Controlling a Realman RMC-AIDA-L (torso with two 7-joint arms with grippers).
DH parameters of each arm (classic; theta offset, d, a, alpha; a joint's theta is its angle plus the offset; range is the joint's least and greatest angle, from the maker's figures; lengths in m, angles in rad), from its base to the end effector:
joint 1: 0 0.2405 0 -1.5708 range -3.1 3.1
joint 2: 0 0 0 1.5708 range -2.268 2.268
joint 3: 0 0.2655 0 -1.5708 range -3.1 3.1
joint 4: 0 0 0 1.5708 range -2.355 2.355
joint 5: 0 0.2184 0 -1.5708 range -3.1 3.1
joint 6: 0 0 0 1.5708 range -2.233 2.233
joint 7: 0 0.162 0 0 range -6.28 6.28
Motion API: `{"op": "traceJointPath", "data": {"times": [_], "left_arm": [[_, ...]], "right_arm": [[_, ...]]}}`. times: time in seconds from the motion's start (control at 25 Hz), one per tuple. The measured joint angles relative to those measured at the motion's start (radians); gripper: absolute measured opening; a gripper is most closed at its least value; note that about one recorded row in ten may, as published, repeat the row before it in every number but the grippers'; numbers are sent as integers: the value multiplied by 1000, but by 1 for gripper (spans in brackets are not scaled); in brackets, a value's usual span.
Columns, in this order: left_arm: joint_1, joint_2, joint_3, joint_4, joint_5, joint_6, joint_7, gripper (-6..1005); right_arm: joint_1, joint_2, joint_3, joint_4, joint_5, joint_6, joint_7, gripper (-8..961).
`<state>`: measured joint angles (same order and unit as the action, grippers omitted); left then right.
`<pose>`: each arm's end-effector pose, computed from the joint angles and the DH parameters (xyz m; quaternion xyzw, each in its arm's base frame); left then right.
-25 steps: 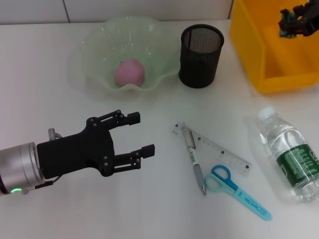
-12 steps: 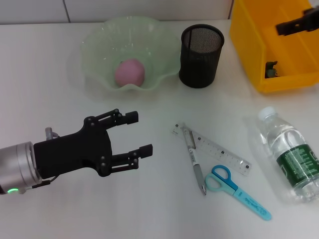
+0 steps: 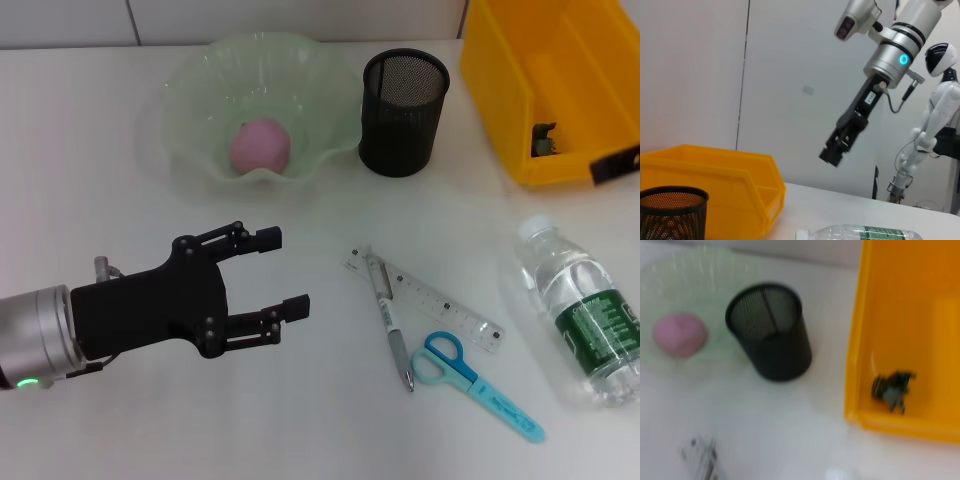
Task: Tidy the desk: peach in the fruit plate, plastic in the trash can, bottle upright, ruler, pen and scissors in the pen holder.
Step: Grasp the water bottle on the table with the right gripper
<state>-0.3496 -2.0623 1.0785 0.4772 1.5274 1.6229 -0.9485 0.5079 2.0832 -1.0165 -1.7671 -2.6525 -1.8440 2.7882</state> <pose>-0.2729 0.2771 -0.0541 -0.9258 -0.1091 -0.3421 0.1185 0.1964 0.3463 0.0974 -0.8211 0.4831 -0.0787 0.2937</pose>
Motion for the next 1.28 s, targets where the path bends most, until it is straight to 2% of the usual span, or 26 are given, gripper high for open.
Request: {"op": "traceJointPath", "data": {"times": [0.08, 0.12, 0.52, 0.88, 1.28], "left_arm": [[-4, 0, 0, 0, 4, 0, 0, 789], [-4, 1, 0, 2, 4, 0, 0, 789], [4, 1, 0, 15, 5, 6, 1, 788], [4, 0, 0, 15, 5, 10, 2, 788], [-1, 1, 0, 16, 5, 11, 3, 787]], "right_arm": [[-32, 3, -60, -6, -7, -6, 32, 840], [-60, 3, -122, -13, -22, -5, 69, 840], [-144, 7, -313, -12, -50, 15, 159, 841], [-186, 9, -345, 60, -64, 58, 166, 831], [-191, 3, -381, 167, -66, 146, 160, 817]]}}
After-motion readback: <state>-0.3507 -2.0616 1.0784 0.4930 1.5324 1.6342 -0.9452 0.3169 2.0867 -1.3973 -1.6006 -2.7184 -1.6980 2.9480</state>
